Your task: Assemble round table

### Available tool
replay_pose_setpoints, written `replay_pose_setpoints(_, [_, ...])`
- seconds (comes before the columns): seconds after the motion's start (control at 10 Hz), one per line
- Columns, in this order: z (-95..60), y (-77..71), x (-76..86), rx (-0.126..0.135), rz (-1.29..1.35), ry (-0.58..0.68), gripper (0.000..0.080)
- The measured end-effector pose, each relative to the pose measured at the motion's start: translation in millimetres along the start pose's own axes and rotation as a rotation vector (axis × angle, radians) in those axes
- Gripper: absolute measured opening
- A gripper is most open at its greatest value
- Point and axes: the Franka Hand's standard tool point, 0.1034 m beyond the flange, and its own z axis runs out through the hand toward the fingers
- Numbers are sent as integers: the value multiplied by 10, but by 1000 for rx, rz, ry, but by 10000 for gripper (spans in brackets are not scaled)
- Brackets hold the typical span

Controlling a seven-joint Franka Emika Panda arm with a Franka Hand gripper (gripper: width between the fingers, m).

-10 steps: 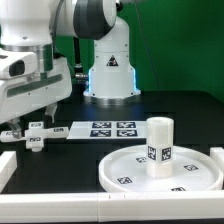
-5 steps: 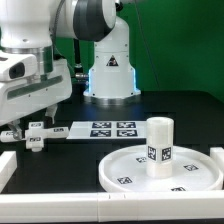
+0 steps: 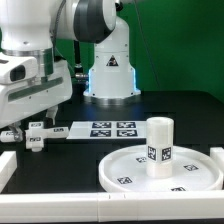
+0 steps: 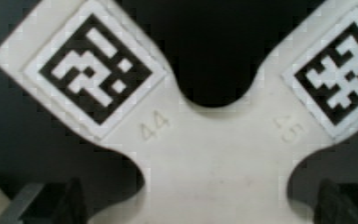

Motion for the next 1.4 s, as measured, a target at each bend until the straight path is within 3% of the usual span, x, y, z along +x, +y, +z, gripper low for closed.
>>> replay_pose_setpoints(0.7, [25, -12, -13, 5, 1, -2, 649])
replay_pose_setpoints(0.8, [25, -12, -14, 5, 1, -2, 513])
replay_pose_setpoints(0.9, [21, -8, -18, 4, 2, -2, 427])
replay_pose_setpoints(1.4, [17, -5, -11, 3, 3, -2, 427])
